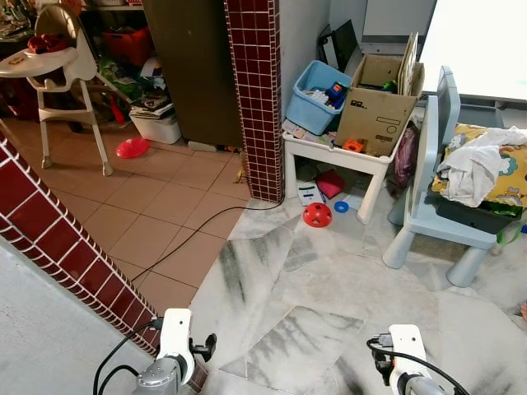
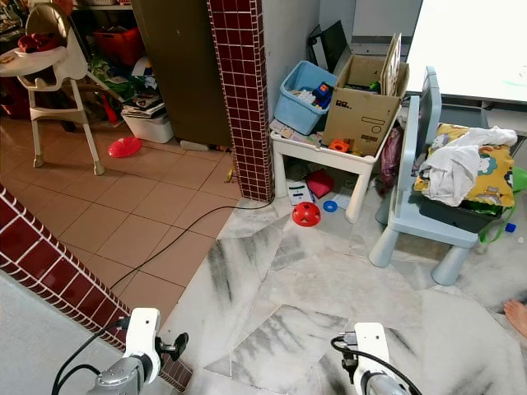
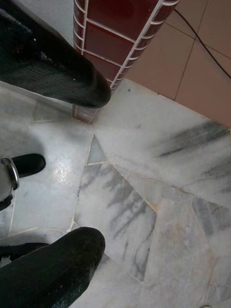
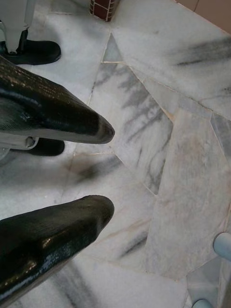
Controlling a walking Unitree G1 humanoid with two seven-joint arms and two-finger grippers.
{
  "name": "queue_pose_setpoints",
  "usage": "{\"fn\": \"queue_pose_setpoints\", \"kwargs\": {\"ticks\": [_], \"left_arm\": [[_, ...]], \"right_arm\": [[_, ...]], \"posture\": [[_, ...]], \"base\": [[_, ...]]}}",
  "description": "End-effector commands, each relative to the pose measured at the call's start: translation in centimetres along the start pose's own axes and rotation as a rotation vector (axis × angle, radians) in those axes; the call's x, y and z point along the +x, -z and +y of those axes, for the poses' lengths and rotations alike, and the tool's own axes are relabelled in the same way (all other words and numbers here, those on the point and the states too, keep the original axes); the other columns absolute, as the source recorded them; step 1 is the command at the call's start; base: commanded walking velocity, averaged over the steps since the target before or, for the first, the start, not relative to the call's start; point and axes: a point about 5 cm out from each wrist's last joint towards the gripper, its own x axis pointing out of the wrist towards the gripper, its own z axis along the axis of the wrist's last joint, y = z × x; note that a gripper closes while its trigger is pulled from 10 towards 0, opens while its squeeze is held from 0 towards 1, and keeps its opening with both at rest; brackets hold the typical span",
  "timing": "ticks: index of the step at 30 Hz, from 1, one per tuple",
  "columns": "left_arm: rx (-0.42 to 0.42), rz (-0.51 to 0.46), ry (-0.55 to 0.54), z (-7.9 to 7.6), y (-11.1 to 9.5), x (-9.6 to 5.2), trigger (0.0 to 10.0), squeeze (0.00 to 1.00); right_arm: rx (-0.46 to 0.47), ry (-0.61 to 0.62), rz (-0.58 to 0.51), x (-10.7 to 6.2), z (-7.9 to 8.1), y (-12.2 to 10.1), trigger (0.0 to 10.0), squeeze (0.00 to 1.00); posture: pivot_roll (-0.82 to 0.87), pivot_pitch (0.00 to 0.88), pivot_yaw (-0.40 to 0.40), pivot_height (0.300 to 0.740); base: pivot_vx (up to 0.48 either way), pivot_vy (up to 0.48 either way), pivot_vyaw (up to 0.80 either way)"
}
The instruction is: Hang keys on a hook
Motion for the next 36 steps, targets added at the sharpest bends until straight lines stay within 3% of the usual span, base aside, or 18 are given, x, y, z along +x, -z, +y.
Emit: {"fn": "queue_pose_setpoints", "kwargs": {"ticks": [1, 7, 14, 24, 36], "left_arm": [[0.008, -0.003, -0.010, 0.4, -0.2, 0.0, 10.0, 0.00], [-0.015, -0.020, -0.015, 0.3, -0.5, 0.0, 10.0, 0.00], [-0.057, -0.084, -0.014, 0.2, -1.6, 0.2, 10.0, 0.00], [-0.104, -0.094, -0.025, 0.5, -1.2, 0.0, 10.0, 0.00], [-0.086, -0.073, -0.017, 0.5, -0.6, -0.1, 10.0, 0.00]], "right_arm": [[0.001, -0.002, -0.010, 0.0, 0.1, -0.1, 10.0, 0.00], [-0.011, 0.007, -0.039, 0.1, 0.0, -0.5, 10.0, 0.00], [0.045, -0.018, -0.100, 0.3, 0.4, -1.7, 10.0, 0.00], [0.042, -0.047, -0.099, 0.3, 0.9, -1.5, 10.0, 0.00], [0.049, -0.072, -0.069, 0.0, 1.2, -0.3, 10.0, 0.00]], "posture": [[-0.12, 0.000, 0.076, 0.721], [-0.12, 0.000, 0.074, 0.721], [-0.12, 0.000, 0.063, 0.721], [-0.10, 0.000, 0.045, 0.721], [-0.08, 0.000, 0.045, 0.721]], "base": [[0.000, 0.000, 0.00], [0.000, 0.000, 0.00], [0.000, 0.000, 0.00], [0.000, 0.000, 0.00], [0.000, 0.000, 0.00]]}}
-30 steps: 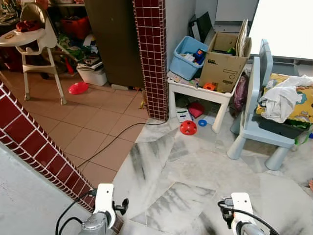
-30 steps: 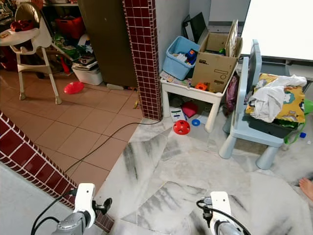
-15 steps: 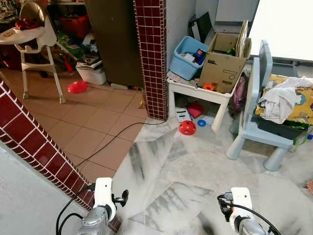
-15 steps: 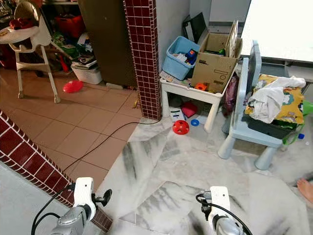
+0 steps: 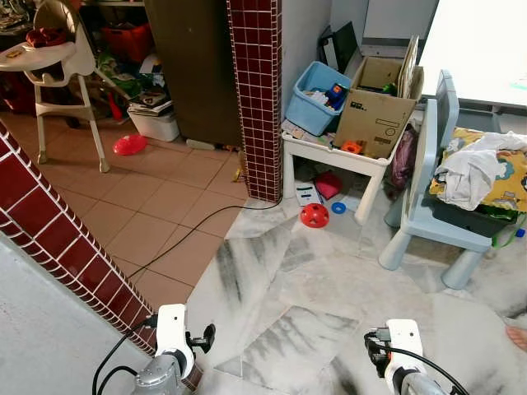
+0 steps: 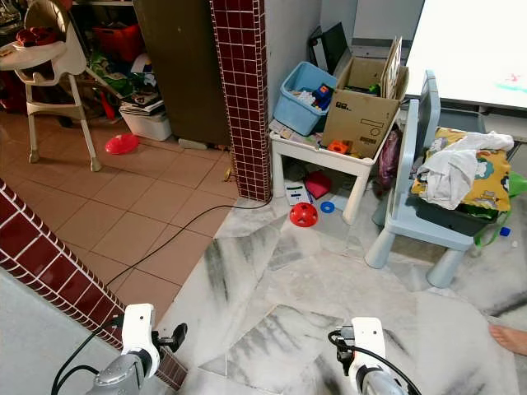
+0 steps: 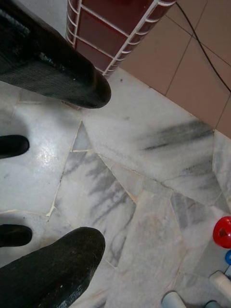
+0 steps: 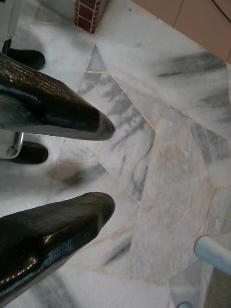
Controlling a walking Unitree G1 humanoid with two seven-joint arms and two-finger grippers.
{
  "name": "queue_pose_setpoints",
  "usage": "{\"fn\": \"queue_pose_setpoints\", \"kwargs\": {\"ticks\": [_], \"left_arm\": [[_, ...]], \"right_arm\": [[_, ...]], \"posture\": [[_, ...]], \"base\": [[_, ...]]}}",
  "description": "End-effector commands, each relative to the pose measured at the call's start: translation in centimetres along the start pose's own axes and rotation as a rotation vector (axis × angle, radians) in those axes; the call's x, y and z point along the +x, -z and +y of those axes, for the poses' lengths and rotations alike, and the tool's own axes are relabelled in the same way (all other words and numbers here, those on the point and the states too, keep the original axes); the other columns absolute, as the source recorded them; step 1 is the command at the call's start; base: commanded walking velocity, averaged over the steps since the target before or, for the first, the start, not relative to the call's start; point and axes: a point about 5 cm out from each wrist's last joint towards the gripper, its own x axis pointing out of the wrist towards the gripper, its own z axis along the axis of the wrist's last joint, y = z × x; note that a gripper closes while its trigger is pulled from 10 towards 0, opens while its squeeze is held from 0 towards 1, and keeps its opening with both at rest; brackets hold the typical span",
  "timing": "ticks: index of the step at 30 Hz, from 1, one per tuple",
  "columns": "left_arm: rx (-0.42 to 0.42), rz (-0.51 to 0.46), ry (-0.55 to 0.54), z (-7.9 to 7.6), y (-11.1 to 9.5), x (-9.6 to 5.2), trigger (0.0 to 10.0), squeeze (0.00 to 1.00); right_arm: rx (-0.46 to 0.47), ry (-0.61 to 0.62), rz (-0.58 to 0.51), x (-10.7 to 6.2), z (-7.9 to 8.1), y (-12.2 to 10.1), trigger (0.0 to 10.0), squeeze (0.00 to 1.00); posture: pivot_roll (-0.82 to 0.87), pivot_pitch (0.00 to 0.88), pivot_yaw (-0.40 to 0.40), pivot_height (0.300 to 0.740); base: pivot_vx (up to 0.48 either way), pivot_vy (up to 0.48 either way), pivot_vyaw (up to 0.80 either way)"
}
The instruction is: Hang keys on a hook
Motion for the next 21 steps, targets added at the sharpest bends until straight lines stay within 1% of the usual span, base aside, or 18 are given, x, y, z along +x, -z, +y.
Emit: {"fn": "queue_pose_setpoints", "kwargs": {"ticks": [1, 5, 9, 15, 21], "left_arm": [[0.014, -0.004, -0.007, 0.4, 0.0, -0.1, 10.0, 0.00], [0.024, -0.010, 0.003, 0.6, 0.1, -0.3, 10.0, 0.00], [0.026, -0.024, 0.019, 0.7, 0.5, -0.6, 10.0, 0.00], [0.027, 0.011, 0.022, 0.9, 1.6, -1.0, 10.0, 0.00], [0.026, 0.031, 0.017, 1.2, 2.5, -1.4, 10.0, 0.00]], "right_arm": [[0.008, -0.014, 0.009, -0.1, 0.3, 0.4, 10.0, 0.00], [0.013, -0.023, 0.013, -0.2, 0.6, 0.8, 10.0, 0.00], [0.020, -0.030, 0.016, -0.5, 0.8, 1.4, 10.0, 0.00], [0.024, -0.025, 0.041, -1.1, 0.7, 2.6, 10.0, 0.00], [0.032, -0.022, 0.054, -1.5, 0.7, 3.4, 10.0, 0.00]], "posture": [[-0.08, 0.000, 0.046, 0.721], [-0.08, 0.000, 0.052, 0.721], [-0.08, 0.028, 0.056, 0.721], [-0.07, 0.061, 0.056, 0.721], [-0.07, 0.078, 0.057, 0.721]], "base": [[0.000, 0.000, 0.00], [0.000, 0.000, 0.00], [0.000, 0.000, 0.00], [0.000, 0.000, 0.00], [0.000, 0.000, 0.00]]}}
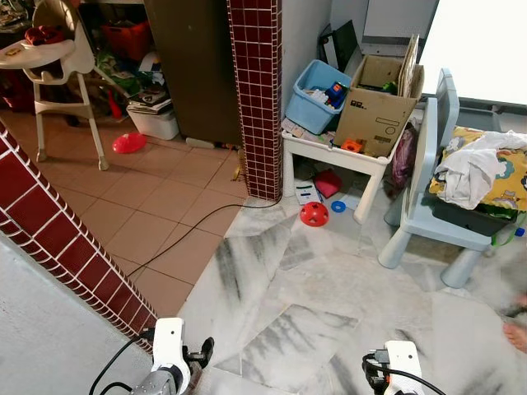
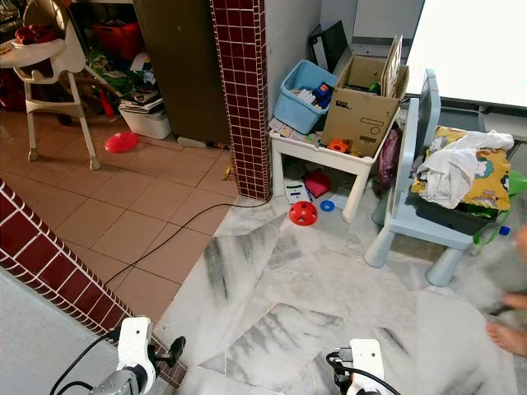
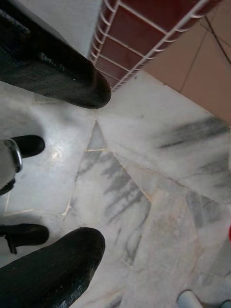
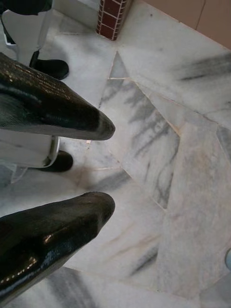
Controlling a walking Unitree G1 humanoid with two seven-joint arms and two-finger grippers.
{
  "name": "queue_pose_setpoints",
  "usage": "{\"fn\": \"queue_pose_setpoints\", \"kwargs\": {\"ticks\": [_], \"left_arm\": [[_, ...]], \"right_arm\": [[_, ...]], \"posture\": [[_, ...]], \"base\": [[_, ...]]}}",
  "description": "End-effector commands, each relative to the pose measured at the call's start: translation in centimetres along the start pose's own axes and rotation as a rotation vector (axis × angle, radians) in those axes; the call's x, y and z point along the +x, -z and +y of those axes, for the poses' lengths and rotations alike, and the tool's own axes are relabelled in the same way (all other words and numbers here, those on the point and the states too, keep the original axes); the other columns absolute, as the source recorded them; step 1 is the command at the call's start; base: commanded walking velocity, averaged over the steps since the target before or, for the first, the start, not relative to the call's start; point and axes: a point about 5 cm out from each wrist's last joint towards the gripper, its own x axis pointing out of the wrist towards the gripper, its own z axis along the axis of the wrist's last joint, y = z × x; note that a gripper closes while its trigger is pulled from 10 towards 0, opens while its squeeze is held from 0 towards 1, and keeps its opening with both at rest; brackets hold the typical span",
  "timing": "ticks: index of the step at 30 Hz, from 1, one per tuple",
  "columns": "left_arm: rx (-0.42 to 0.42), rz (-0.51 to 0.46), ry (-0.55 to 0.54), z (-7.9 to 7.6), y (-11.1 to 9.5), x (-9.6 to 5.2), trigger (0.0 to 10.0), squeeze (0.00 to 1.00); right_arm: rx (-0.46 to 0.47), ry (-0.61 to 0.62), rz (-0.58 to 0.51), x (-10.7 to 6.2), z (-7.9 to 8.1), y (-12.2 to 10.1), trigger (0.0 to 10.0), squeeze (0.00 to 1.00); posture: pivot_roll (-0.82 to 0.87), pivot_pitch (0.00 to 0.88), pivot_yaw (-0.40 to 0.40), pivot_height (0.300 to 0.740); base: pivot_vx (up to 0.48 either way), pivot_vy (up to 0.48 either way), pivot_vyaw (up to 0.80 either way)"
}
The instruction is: Hang keys on a hook
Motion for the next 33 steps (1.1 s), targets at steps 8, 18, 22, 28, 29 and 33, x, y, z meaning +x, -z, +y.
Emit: {"fn": "queue_pose_setpoints", "kwargs": {"ticks": [8, 18, 22, 28, 29, 33], "left_arm": [[0.023, 0.009, -0.005, 0.8, 0.0, -0.2, 10.0, 0.00], [0.018, 0.017, -0.010, 1.0, 0.1, -0.3, 10.0, 0.00], [0.022, 0.023, -0.011, 1.1, 0.2, -0.4, 10.0, 0.00], [0.021, 0.021, -0.012, 1.1, 0.2, -0.4, 10.0, 0.00], [0.021, 0.022, -0.012, 1.1, 0.2, -0.4, 10.0, 0.00], [0.021, 0.022, -0.011, 1.0, 0.3, -0.4, 10.0, 0.00]], "right_arm": [[0.002, -0.007, -0.006, -0.1, 0.2, 0.2, 10.0, 0.00], [0.005, -0.007, 0.005, -0.3, 0.2, 0.7, 10.0, 0.00], [0.008, -0.008, 0.010, -0.4, 0.3, 0.9, 10.0, 0.00], [0.006, -0.012, 0.013, -0.5, 0.3, 1.1, 10.0, 0.00], [0.005, -0.012, 0.013, -0.5, 0.3, 1.1, 10.0, 0.00], [0.004, -0.011, 0.014, -0.5, 0.2, 1.1, 10.0, 0.00]], "posture": [[-0.07, 0.093, 0.057, 0.721], [-0.07, 0.098, 0.060, 0.721], [-0.07, 0.099, 0.060, 0.721], [-0.07, 0.101, 0.059, 0.721], [-0.07, 0.100, 0.059, 0.721], [-0.07, 0.100, 0.060, 0.721]], "base": [[0.000, 0.000, 0.00], [-0.188, 0.000, 0.00], [-0.306, 0.000, 0.00], [-0.303, 0.000, 0.00], [-0.289, 0.000, 0.00], [-0.290, 0.000, 0.00]]}}
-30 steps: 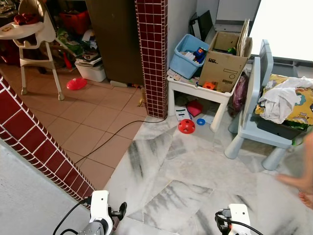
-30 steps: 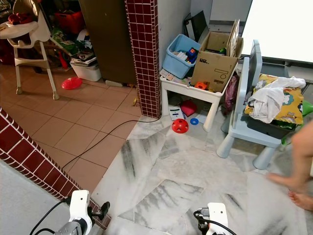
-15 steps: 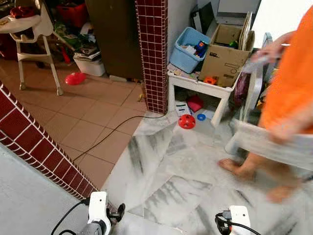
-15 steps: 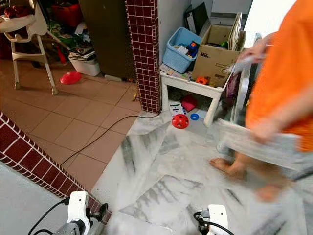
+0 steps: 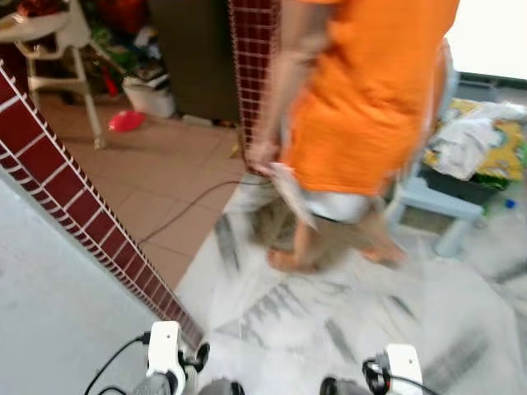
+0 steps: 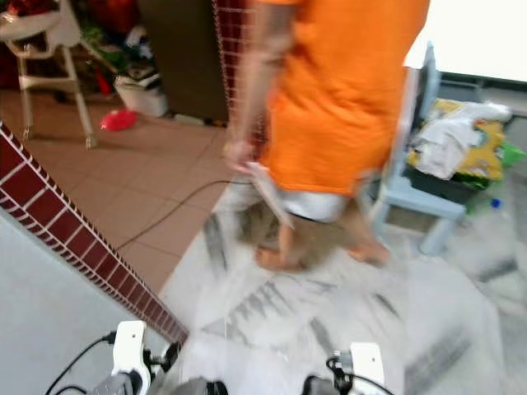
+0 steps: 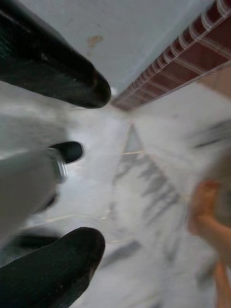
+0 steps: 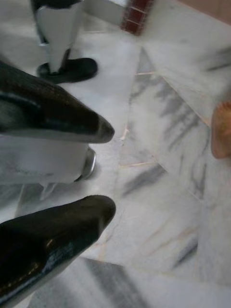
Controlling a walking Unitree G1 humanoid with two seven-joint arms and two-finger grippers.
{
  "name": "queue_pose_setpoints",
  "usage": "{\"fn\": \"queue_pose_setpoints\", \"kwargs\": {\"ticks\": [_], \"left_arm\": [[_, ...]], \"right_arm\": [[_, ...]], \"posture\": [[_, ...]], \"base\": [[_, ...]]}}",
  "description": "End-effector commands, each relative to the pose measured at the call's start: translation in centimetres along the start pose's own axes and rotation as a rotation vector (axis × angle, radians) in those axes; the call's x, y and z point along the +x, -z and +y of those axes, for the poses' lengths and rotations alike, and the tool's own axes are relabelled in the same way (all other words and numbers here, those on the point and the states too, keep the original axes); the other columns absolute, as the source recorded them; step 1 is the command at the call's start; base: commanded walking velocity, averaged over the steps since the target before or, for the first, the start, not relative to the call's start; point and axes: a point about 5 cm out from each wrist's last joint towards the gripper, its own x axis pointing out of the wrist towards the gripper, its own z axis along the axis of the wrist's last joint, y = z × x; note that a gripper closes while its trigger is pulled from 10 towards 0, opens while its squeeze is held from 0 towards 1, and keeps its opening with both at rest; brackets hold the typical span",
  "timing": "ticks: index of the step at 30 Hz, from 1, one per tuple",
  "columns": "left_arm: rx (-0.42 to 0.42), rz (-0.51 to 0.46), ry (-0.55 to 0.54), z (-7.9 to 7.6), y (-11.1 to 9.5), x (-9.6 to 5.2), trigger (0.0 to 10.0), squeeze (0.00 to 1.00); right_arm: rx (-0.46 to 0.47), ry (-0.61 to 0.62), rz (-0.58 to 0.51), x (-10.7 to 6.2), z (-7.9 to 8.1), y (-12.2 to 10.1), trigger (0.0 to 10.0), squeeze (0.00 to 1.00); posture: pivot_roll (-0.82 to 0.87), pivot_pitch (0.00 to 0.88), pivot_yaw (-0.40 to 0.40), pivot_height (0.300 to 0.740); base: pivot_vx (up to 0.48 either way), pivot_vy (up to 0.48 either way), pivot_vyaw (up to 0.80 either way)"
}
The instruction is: Hang keys on a hook
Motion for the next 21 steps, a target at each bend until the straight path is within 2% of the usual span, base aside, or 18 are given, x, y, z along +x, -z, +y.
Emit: {"fn": "queue_pose_setpoints", "kwargs": {"ticks": [1, 21], "left_arm": [[-0.011, 0.045, -0.001, 0.09, 1.45, -0.54, 10.0, 0.00], [-0.004, 0.046, 0.001, 0.20, 1.53, -0.63, 10.0, 0.00]], "right_arm": [[0.000, -0.011, 0.010, 0.10, 0.14, -0.02, 10.0, 0.00], [0.010, -0.018, 0.014, -0.08, 0.41, 0.42, 10.0, 0.00]], "posture": [[-0.07, 0.100, 0.060, 0.721], [-0.06, 0.104, 0.064, 0.721]], "base": [[-0.289, 0.000, 0.00], [-0.288, 0.000, 0.00]]}}
